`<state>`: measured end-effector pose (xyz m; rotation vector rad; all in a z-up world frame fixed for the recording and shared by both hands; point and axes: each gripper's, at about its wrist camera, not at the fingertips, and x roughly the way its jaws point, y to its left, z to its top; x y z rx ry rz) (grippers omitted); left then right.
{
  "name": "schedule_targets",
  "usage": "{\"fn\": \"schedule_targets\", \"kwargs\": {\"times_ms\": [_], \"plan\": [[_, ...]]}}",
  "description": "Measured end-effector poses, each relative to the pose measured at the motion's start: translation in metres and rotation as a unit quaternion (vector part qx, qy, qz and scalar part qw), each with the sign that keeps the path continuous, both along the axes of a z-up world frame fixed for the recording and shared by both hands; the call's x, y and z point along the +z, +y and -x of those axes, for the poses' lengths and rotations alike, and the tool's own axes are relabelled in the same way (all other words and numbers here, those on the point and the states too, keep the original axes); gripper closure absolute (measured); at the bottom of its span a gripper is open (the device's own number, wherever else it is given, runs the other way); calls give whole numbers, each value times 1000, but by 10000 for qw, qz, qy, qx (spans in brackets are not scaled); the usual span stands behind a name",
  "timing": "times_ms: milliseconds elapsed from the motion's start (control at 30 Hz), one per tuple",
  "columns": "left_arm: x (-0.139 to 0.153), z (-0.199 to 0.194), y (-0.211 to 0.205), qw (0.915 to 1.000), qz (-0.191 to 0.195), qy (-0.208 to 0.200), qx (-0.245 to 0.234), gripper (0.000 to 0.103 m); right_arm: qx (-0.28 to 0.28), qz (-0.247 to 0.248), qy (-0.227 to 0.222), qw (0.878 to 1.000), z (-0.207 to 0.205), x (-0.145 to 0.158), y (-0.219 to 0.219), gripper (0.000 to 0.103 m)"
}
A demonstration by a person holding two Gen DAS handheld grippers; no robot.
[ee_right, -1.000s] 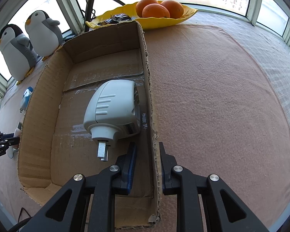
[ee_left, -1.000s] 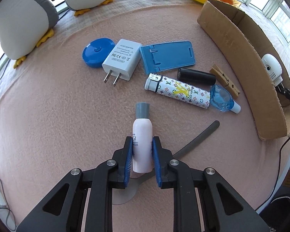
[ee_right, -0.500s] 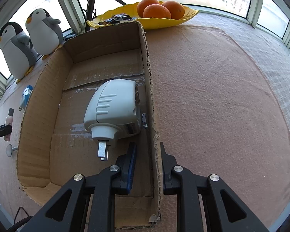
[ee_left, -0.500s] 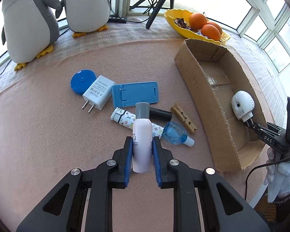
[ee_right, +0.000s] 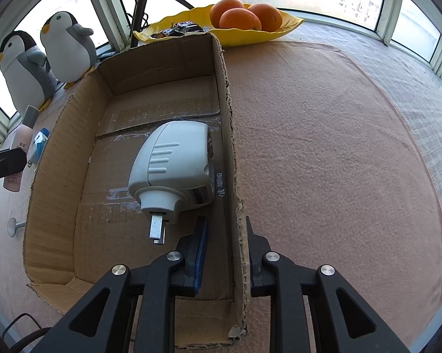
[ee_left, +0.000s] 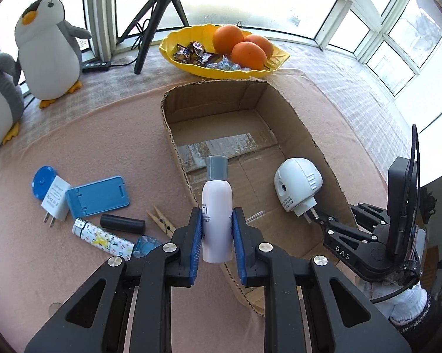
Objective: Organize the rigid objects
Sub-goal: 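Carry the pink bottle into the box and open the left tool, then move the left tool to the grey spoon handle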
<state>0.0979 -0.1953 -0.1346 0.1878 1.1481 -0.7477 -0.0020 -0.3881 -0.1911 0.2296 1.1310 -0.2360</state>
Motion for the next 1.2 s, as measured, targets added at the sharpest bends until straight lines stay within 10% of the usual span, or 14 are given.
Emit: {"fn": "schedule_targets", "kwargs": {"times_ms": [533, 633, 800, 1200], "plan": [[-13, 16, -45, 9989, -259, -14, -397, 83, 25, 22, 17, 10000, -1, 0, 0, 83], [-10, 16, -45, 9989, -249, -83, -392, 49, 26, 19, 12, 10000, -1, 0, 0, 83], [1, 21, -40, 9978, -246, -339, -519, 44, 28, 21, 13, 10000, -1, 0, 0, 83], [17, 11, 93, 9807, -1366, -1063, -905, 44, 10, 38, 0, 10000, -1, 0, 0, 83]]}}
